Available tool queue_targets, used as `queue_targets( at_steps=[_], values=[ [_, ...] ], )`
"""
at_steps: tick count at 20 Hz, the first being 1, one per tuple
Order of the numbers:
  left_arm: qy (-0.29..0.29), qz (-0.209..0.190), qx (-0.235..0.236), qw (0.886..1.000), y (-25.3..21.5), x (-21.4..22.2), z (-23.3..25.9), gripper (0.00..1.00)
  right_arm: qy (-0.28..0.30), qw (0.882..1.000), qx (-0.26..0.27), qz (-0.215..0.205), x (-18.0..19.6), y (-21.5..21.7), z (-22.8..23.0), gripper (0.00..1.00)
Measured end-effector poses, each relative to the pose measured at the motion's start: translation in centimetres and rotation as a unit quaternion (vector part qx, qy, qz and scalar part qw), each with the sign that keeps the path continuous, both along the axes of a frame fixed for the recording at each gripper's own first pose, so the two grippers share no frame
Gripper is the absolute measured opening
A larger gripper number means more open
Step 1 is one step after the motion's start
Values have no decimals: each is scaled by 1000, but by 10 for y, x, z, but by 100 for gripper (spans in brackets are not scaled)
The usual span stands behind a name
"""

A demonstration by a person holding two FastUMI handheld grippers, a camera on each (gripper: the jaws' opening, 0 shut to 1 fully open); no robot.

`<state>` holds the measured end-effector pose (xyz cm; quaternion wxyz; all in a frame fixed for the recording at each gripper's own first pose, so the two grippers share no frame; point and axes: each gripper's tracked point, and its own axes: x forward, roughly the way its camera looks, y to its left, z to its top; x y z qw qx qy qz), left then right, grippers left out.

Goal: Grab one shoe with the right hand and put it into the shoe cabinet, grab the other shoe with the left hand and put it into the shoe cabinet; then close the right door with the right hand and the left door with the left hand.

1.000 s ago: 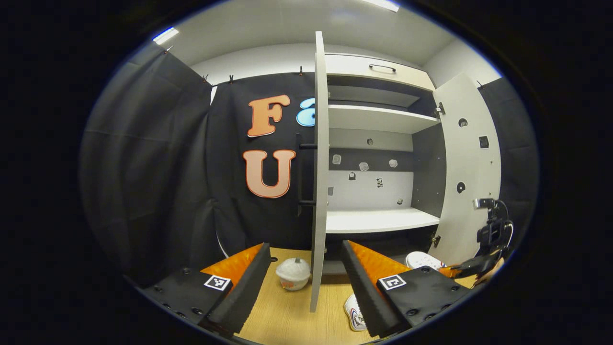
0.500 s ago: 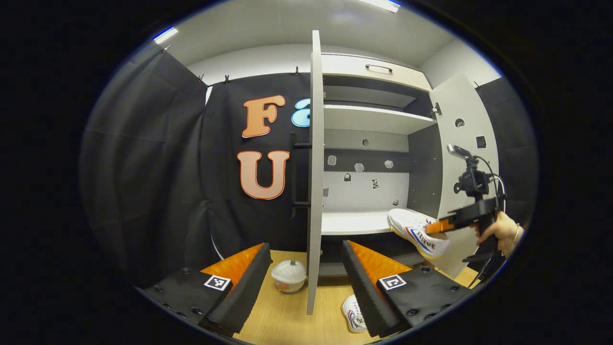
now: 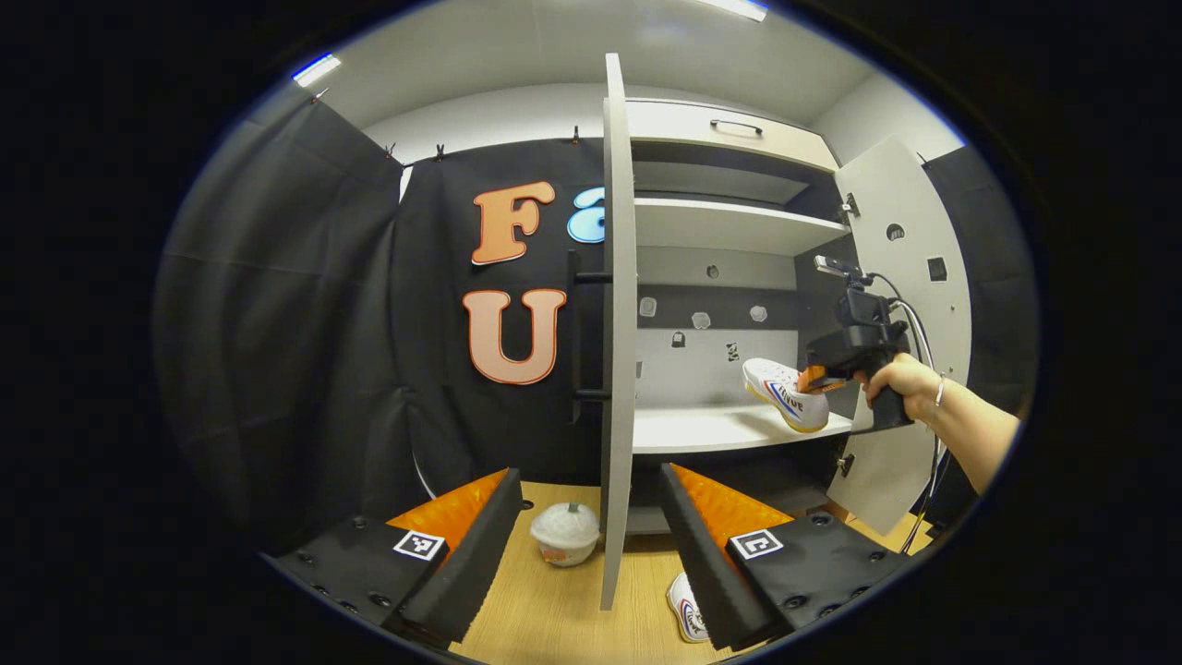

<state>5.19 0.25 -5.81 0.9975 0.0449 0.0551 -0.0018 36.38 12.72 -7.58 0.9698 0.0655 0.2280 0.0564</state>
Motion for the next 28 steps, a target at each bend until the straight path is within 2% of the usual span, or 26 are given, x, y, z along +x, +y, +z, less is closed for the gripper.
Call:
queue_targets(
  at_steps=[1, 4, 6, 8, 13, 15, 16, 17, 19, 20, 21, 22, 24, 25, 28],
  values=[
    [0, 2, 0, 1000, 1, 0, 1, 99, 5, 1000, 6, -1, 12, 0, -2, 0],
    [-4, 12, 2, 1000, 6, -1, 6, 96, 40, 999, 14, -15, 45, 0, -23, 1],
    [-7, 16, 6, 1000, 7, -2, 11, 94, 51, 998, -14, -23, 62, -7, -40, 0],
    [-7, 19, 13, 1000, 8, -3, 12, 96, 67, 997, -23, -30, 71, -9, -53, 0],
    [4, 28, 6, 1000, 9, -5, 2, 96, 85, 996, -1, -30, 75, -12, -65, 1],
    [11, 30, 5, 999, 8, -4, -2, 96, 82, 996, -3, -26, 72, -12, -65, 7],
    [13, 30, 5, 999, 7, -4, -3, 99, 75, 997, -2, -26, 72, -11, -62, 10],
    [13, 29, 5, 999, 6, -5, -3, 99, 59, 998, 1, -28, 72, -11, -55, 17],
    [13, 28, 5, 999, 3, -5, -5, 96, 38, 999, 3, -24, 63, -10, -39, 21],
    [15, 26, 4, 1000, 1, -5, -6, 96, 25, 1000, 0, -19, 54, -10, -29, 23],
    [17, 22, 2, 1000, -2, -5, -9, 96, 9, 1000, -4, -15, 44, -11, -19, 18],
    [20, 16, -1, 1000, -6, -5, -12, 99, -7, 1000, -8, -10, 31, -10, -10, 28],
    [26, -2, -3, 1000, -18, -7, -20, 96, -39, 999, -18, -10, 1, -13, 6, 41],
    [29, -10, -2, 1000, -23, -7, -24, 96, -56, 998, -18, -8, -15, -13, 13, 51],
    [39, -37, -1, 999, -39, -11, -38, 99, -94, 996, -7, -4, -67, -19, 28, 67]
  ],
)
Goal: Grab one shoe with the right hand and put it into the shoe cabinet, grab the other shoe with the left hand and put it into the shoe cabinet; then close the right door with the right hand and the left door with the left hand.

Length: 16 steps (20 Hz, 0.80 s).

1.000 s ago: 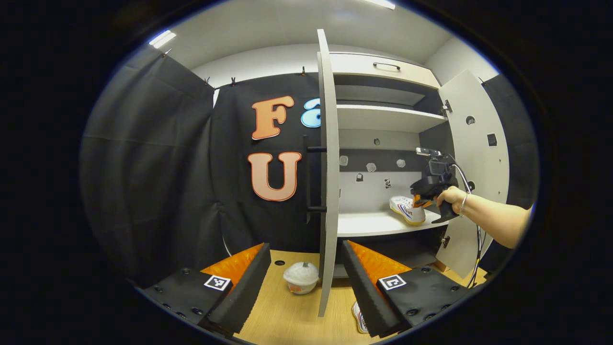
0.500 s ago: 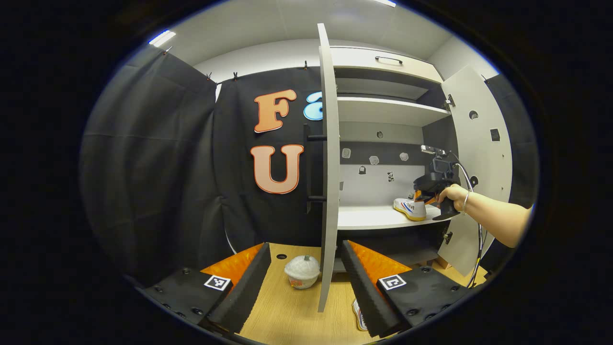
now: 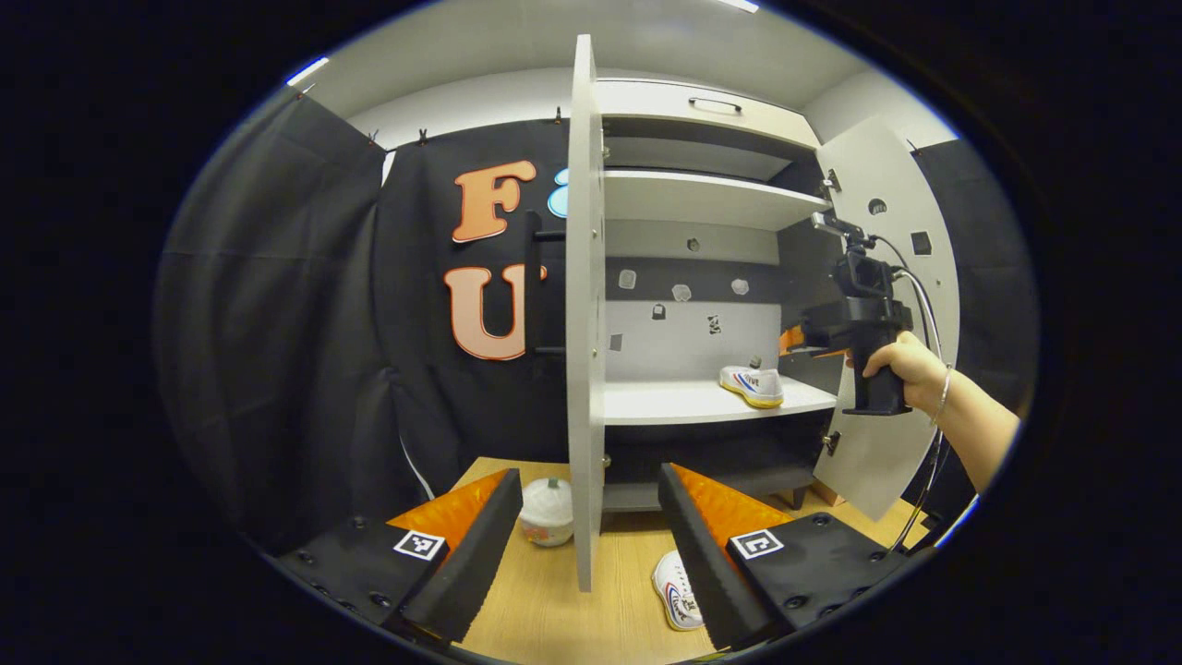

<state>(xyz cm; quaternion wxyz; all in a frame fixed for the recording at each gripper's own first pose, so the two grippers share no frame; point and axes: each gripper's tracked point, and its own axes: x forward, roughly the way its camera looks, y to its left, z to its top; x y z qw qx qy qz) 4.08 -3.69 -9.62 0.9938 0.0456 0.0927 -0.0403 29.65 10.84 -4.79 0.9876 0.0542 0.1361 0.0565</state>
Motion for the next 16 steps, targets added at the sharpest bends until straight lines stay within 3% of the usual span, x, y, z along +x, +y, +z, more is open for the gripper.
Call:
queue_targets(
  at_steps=[3, 4, 5, 7, 11, 16],
  values=[
    [15, -19, 1, 1000, -14, -4, -19, 99, -26, 1000, -4, -8, -55, -16, 3, 80],
    [21, -24, 0, 999, -19, -5, -25, 94, -28, 1000, -4, -8, -71, -20, -1, 82],
    [27, -30, -4, 999, -25, -5, -33, 99, -30, 1000, -2, -8, -86, -24, -4, 84],
    [44, -44, -9, 998, -36, -1, -54, 96, -29, 1000, 7, -7, -116, -31, -10, 92],
    [107, -57, -6, 993, -55, 8, -124, 97, -54, 998, -13, 0, -164, -49, -13, 93],
    [193, -69, -14, 979, -81, 23, -213, 97, -41, 998, -42, -8, -197, -90, -35, 93]
  ],
)
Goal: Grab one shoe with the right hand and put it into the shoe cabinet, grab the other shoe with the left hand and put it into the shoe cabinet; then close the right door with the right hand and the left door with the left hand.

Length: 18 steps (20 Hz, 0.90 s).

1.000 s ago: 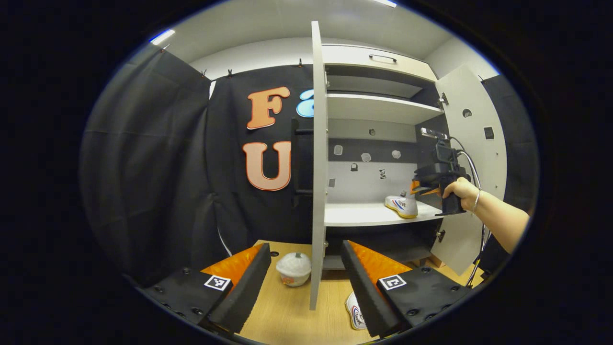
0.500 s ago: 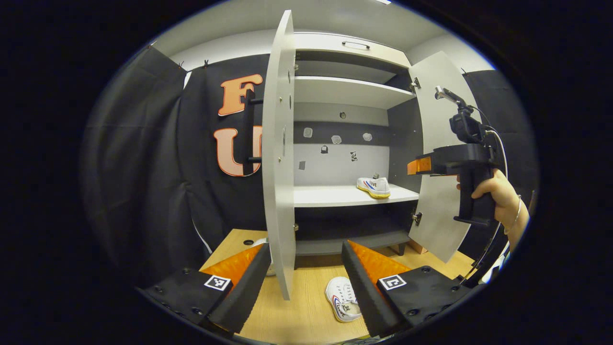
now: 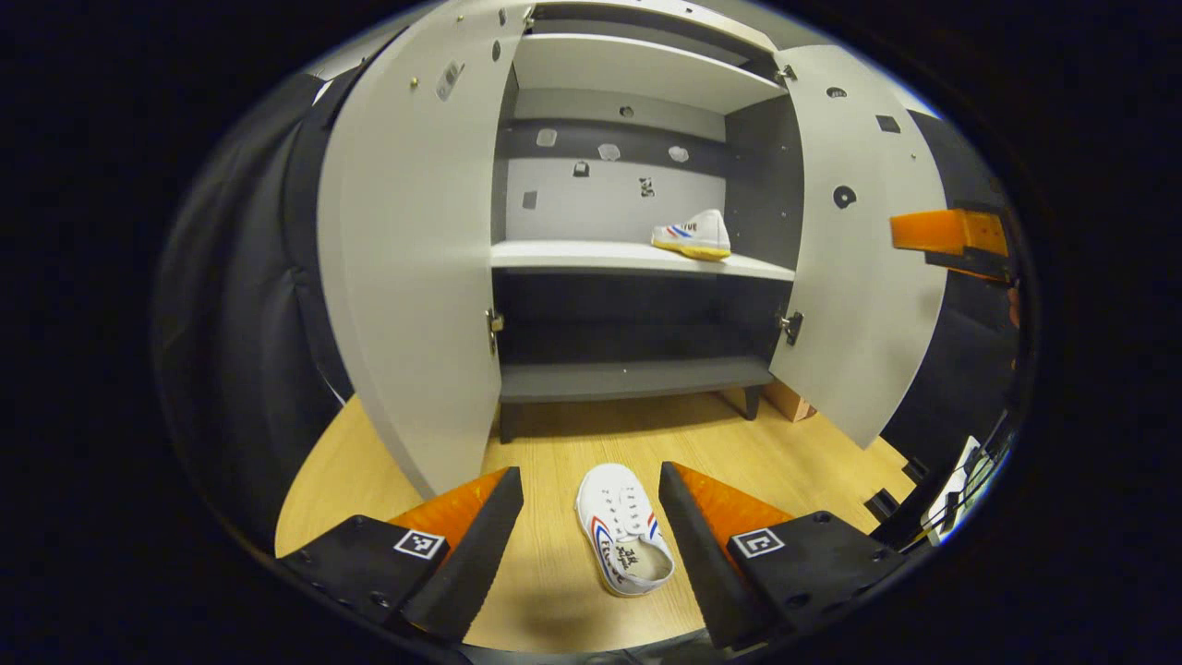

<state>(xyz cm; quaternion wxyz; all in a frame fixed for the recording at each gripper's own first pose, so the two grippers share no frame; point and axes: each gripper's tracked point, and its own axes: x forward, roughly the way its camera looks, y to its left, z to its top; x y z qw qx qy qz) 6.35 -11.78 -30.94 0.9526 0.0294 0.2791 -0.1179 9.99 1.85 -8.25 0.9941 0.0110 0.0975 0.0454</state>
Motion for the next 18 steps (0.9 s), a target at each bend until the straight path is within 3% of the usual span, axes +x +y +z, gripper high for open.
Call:
queue_targets(
  at_steps=[10, 18],
  values=[
    [127, 4, 84, 988, 12, 9, -149, 98, 14, 999, -6, -41, -38, -67, -24, 93],
    [228, 45, 35, 972, 9, -5, -205, 98, 41, 998, -3, -38, -47, -77, -53, 93]
  ],
)
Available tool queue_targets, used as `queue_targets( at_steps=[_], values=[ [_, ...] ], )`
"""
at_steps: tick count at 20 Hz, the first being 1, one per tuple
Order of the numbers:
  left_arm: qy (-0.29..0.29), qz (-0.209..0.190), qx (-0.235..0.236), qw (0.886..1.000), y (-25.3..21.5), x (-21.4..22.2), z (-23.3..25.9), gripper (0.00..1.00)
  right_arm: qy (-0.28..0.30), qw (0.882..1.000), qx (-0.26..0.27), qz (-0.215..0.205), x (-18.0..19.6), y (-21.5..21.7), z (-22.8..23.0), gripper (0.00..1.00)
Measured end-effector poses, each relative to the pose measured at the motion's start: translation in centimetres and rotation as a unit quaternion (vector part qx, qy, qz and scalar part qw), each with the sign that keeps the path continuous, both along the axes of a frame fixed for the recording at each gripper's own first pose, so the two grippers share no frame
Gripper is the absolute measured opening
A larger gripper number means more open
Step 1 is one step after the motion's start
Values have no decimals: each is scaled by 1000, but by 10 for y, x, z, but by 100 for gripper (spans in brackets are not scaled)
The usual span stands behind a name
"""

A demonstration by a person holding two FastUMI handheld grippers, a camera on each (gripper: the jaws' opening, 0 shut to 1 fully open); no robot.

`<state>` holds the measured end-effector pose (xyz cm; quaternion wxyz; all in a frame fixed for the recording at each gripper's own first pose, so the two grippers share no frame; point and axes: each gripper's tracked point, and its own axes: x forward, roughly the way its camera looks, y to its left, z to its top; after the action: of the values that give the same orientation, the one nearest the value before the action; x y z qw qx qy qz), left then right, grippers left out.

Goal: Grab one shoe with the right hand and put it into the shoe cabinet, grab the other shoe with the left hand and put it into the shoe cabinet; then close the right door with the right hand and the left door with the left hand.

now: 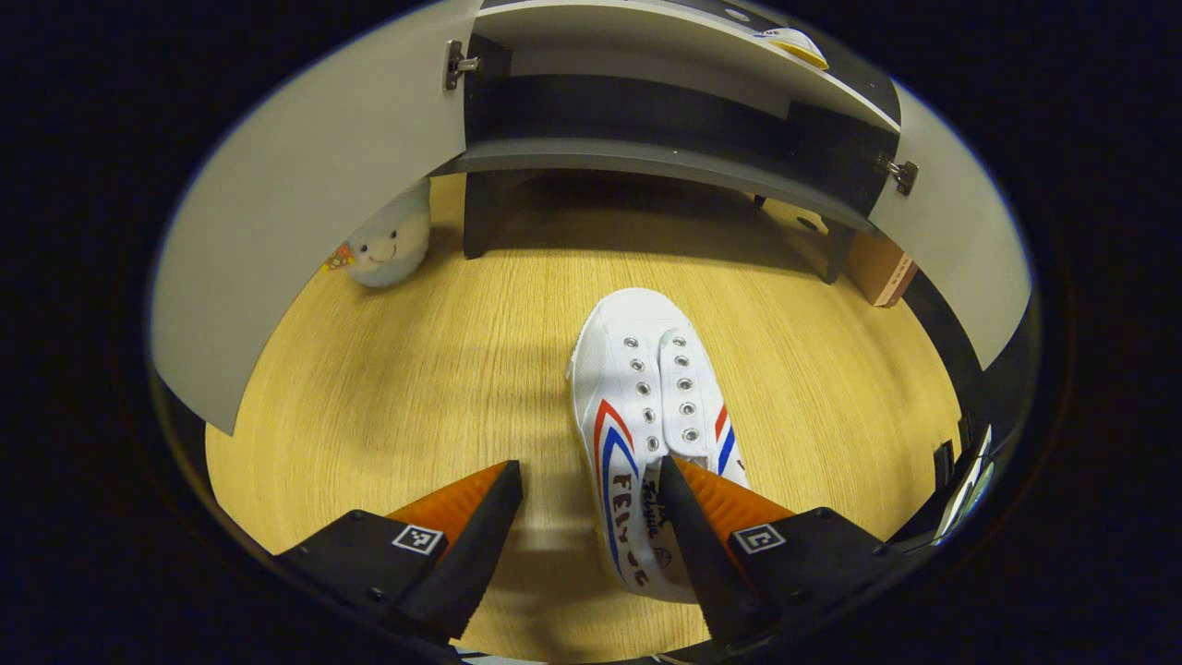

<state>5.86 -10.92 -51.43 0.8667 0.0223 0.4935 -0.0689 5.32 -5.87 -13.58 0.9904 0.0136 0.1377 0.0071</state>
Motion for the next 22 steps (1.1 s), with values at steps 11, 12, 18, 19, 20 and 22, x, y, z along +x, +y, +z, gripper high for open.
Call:
queue_targets(
  at_steps=[11, 12, 18, 19, 20, 22],
  values=[
    [23, -42, 14, 999, -10, 2, -6, 7, 14, 1000, 3, 12, -2, 0, -11, 93],
    [30, -30, 8, 999, -9, 3, -4, 7, 14, 1000, 3, 13, -1, 0, -10, 93],
    [28, -36, 4, 999, -9, 11, 13, 7, 2, 999, 7, 36, 5, 12, 4, 93],
    [26, -37, 0, 999, -9, 16, 15, 6, -2, 999, 10, 45, 7, 16, 7, 93],
    [23, -37, -5, 999, -10, 20, 19, 6, -4, 998, 12, 56, 10, 19, 9, 93],
    [15, -34, -19, 999, -16, 27, 32, 6, -6, 997, 18, 80, 14, 26, 9, 93]
  ],
)
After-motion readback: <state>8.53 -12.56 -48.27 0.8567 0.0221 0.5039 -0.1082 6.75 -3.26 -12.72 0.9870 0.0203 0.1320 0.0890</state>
